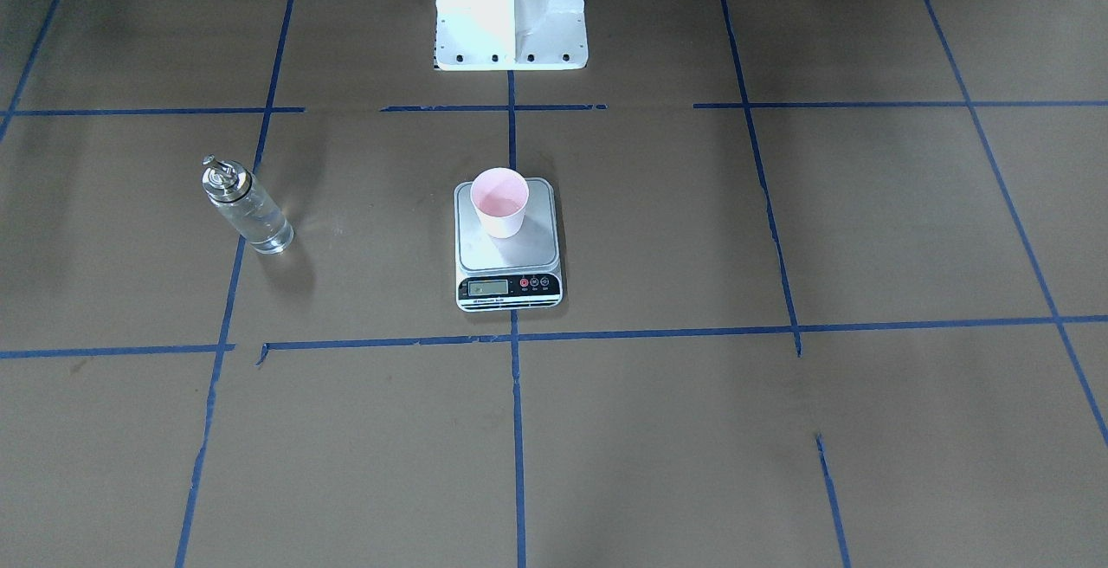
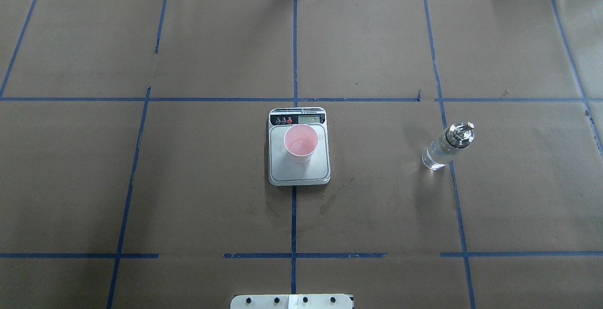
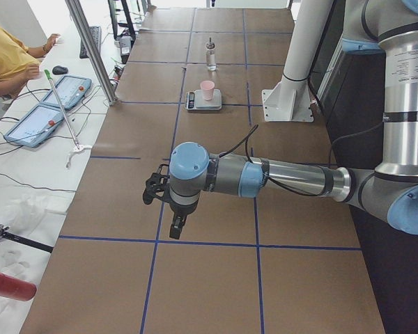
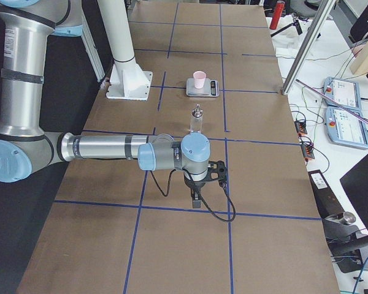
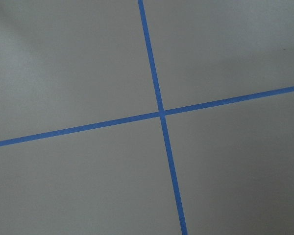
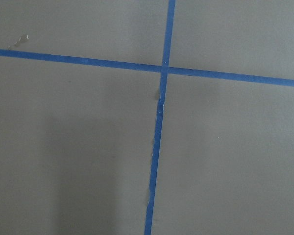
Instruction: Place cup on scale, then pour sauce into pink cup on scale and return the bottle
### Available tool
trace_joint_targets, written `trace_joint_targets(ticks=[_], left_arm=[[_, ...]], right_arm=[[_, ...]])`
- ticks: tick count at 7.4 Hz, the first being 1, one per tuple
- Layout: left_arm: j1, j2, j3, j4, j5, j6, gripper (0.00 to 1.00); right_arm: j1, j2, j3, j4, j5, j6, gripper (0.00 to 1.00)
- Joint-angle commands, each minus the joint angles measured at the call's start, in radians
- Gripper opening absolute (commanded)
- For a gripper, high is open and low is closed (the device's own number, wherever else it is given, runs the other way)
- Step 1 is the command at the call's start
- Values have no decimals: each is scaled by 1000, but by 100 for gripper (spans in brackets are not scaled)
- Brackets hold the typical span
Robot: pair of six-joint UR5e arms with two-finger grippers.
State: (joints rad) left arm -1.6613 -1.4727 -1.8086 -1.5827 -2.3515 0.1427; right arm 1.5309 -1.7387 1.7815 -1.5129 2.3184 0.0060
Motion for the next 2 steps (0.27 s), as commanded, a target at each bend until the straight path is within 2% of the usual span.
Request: trace_joint_targets(ticks=[1, 2], left_arm=[[0, 2, 3, 1, -2, 0, 100], [1, 2, 3, 1, -2, 0, 100]], right_arm=[[0, -1, -2, 0, 1, 0, 100], [0, -1, -2, 0, 1, 2, 100]])
